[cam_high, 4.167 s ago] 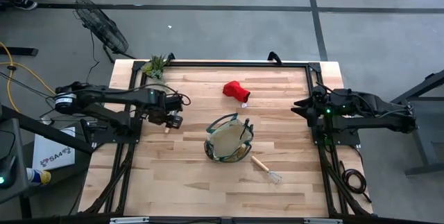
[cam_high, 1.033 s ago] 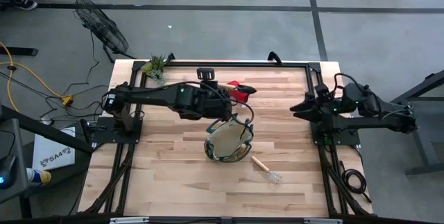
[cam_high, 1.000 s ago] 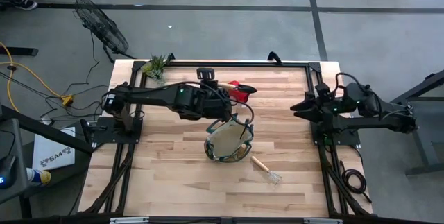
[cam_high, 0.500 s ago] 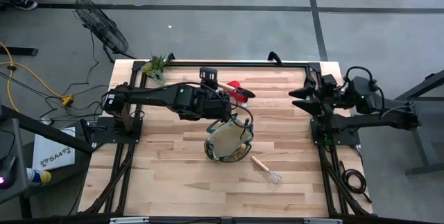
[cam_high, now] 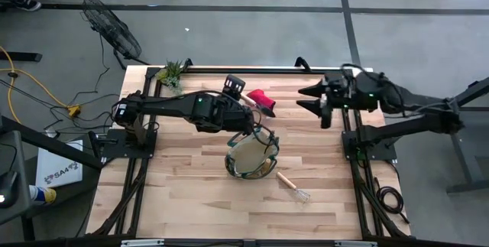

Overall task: Pick & Place Garden tools in Gardening bag
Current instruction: Put the brown trowel into the white gardening bag

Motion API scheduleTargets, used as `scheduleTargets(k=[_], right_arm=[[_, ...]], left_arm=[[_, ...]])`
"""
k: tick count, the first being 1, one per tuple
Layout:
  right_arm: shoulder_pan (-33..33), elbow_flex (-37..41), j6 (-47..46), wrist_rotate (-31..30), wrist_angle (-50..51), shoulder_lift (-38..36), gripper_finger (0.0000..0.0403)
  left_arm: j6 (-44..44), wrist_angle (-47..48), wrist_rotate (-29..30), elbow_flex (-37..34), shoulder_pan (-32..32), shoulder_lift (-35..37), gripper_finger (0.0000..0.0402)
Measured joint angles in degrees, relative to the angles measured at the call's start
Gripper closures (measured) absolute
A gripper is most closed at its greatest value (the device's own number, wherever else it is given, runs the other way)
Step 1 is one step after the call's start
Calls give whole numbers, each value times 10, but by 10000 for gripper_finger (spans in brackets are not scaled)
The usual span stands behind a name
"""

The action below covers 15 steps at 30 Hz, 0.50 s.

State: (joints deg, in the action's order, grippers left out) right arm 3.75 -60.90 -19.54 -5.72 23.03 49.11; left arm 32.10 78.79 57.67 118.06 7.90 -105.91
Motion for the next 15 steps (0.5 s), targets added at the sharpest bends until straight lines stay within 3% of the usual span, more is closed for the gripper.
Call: scheduleTargets(k=[10,15], right_arm=[[0,-109,-46,3,138,102,192],[0,-126,-66,46,174,109,192]], left_arm=[[82,26,-1,0,0,0,344],[100,45,-11,-1,0,0,344]])
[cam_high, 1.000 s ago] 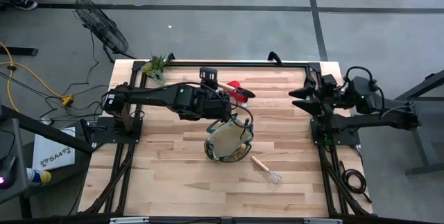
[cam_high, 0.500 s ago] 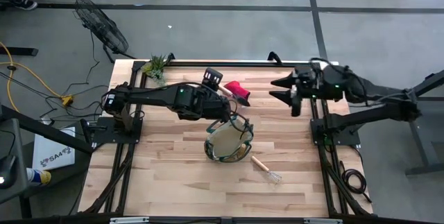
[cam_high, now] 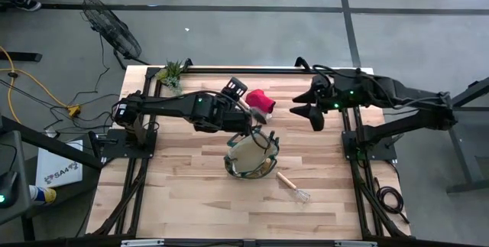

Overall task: Pick & Place Garden tools in Gardening bag
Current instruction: Put the brown trowel into the white gardening bag

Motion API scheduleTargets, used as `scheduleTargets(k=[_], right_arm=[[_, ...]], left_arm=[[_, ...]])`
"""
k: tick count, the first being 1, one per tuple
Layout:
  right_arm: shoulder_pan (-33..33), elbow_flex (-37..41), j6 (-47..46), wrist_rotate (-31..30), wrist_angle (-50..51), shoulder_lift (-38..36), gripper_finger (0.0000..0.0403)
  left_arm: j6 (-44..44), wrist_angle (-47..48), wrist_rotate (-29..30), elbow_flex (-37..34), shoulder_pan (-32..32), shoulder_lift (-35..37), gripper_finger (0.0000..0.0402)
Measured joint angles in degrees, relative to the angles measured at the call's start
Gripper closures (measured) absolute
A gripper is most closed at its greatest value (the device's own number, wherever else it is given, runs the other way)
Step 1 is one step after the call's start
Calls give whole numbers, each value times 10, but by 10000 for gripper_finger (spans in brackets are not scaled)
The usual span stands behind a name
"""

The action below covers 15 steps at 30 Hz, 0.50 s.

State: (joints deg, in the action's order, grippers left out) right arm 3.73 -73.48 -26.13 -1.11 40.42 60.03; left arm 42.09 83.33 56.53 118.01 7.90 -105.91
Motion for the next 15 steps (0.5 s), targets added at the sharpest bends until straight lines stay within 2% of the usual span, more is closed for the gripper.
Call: scheduleTargets(k=[6,15], right_arm=[[0,-2,-7,-1,2,-3,192],[0,-2,-6,5,2,-3,192]], left_arm=[[15,19,-12,0,0,0,345],[42,22,10,0,0,0,345]])
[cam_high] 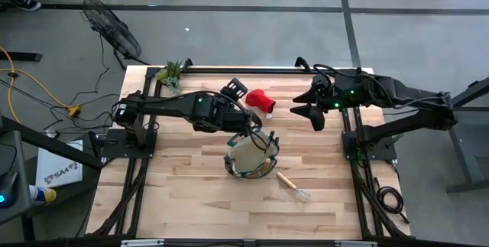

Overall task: Pick & Place Garden tools in Gardening bag
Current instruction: Put the brown trowel into the white gardening bag

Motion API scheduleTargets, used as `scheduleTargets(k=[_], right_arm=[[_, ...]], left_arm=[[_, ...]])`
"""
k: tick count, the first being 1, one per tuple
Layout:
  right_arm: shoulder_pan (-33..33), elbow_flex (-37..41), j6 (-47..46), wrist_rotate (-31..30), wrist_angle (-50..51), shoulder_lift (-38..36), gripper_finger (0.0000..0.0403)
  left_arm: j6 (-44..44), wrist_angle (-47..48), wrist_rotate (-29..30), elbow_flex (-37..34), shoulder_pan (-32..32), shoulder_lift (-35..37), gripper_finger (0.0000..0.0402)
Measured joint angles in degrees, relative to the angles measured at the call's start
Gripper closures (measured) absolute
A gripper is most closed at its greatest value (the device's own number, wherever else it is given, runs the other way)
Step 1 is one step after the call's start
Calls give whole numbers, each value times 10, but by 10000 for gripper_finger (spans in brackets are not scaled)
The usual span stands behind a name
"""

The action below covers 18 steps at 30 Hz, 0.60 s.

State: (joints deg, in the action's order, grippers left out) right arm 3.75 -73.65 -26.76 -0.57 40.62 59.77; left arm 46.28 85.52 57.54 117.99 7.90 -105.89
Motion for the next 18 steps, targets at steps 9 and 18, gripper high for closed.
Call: scheduleTargets(k=[9,18], right_arm=[[0,0,0,8,0,0,192],[0,0,1,-21,-1,0,192]], left_arm=[[-11,0,1,0,0,0,345],[-17,0,1,0,0,0,345]])
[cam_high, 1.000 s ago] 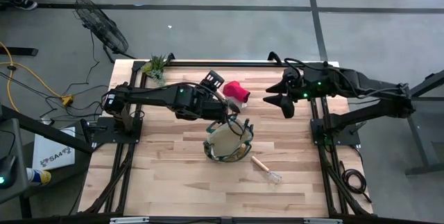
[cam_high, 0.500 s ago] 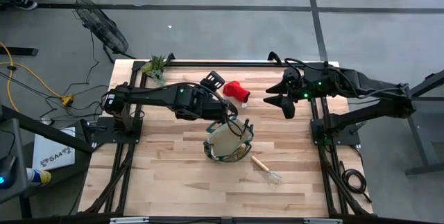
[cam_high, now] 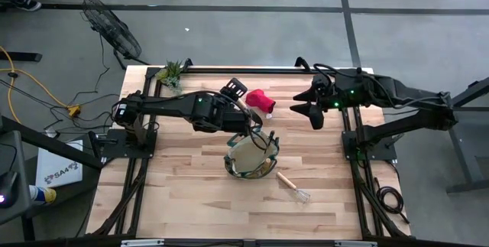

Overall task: Pick & Place Garden tools in Gardening bag
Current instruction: Put the brown trowel into the white gardening bag

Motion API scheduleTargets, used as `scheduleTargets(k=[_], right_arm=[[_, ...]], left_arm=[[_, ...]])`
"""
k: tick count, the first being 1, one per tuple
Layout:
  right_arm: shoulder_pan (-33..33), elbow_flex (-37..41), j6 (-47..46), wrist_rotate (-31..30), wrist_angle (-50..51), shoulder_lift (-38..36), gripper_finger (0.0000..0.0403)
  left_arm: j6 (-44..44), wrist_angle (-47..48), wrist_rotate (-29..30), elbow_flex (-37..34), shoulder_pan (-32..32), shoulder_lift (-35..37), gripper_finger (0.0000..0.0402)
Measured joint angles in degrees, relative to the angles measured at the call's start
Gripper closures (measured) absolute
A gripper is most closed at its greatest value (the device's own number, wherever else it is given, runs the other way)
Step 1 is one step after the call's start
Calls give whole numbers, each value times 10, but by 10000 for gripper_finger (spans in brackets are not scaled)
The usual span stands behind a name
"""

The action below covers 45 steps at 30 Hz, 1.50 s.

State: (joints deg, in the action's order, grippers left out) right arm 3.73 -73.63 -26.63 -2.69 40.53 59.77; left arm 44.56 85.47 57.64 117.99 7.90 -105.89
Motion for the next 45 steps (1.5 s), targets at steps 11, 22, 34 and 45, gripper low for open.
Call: scheduleTargets(k=[11,22,34,45], right_arm=[[-16,0,92,-4,-42,34,192],[-45,0,141,-6,-128,127,192],[-29,0,86,1,-227,198,192],[2,0,79,39,-266,224,192]], left_arm=[[32,0,-3,0,0,-5,345],[61,0,0,0,0,-5,345],[62,-5,-3,0,0,-5,345],[67,-30,-2,0,0,-5,345]])
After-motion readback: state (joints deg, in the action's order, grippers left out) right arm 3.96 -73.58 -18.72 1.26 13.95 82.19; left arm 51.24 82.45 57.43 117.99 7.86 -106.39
